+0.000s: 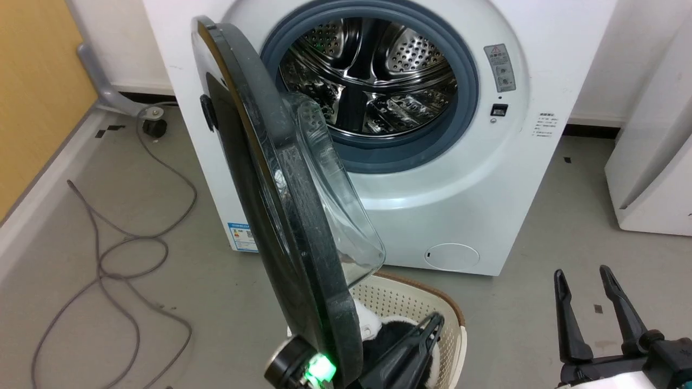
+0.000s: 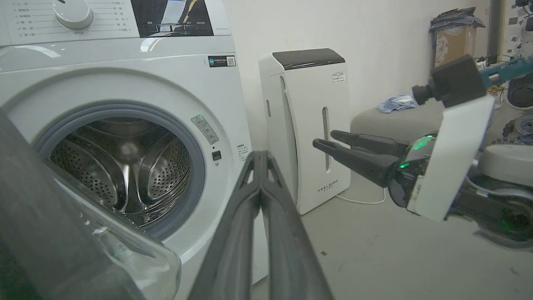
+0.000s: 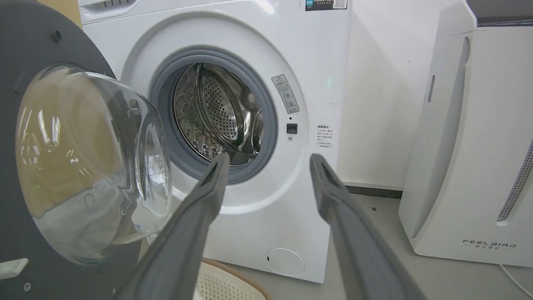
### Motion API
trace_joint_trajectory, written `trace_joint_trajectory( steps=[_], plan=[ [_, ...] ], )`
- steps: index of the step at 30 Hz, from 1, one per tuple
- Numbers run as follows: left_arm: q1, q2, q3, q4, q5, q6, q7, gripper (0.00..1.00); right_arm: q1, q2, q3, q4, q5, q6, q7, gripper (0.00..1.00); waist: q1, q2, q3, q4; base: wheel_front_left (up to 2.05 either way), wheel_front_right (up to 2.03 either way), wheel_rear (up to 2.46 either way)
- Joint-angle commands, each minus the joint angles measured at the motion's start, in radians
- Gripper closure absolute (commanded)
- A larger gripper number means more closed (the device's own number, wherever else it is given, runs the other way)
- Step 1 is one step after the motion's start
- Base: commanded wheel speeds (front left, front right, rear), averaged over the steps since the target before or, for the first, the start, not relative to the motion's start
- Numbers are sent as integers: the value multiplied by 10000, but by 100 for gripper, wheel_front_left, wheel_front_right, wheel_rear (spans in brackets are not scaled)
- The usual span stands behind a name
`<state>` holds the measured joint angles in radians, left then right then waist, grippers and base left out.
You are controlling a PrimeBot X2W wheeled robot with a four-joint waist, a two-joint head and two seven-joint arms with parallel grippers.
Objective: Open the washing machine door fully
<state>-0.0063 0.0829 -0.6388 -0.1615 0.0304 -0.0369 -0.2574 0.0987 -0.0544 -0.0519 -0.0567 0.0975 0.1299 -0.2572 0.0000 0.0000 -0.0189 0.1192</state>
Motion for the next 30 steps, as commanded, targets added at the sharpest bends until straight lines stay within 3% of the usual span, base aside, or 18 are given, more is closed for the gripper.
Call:
trace_joint_trajectory(
  steps=[1,13,21,30],
  plan=[
    [202,70,-50,219,-83,71,-44,100,139,41,-12,26,-23,8,-45,0,0,0,44,51,0,0,0],
    [254,-51,786,1280,-862,599,-44,100,-7,41,-79,114,-67,8,-45,0,0,0,274,321,0,0,0],
    [203,-33,1020,1496,-929,454,-44,100,16,41,-127,167,-20,8,-45,0,0,0,323,706,0,0,0],
    [568,128,1096,1169,-862,511,-44,100,47,41,-70,175,144,8,-45,0,0,0,394,1715,0,0,0]
  ],
)
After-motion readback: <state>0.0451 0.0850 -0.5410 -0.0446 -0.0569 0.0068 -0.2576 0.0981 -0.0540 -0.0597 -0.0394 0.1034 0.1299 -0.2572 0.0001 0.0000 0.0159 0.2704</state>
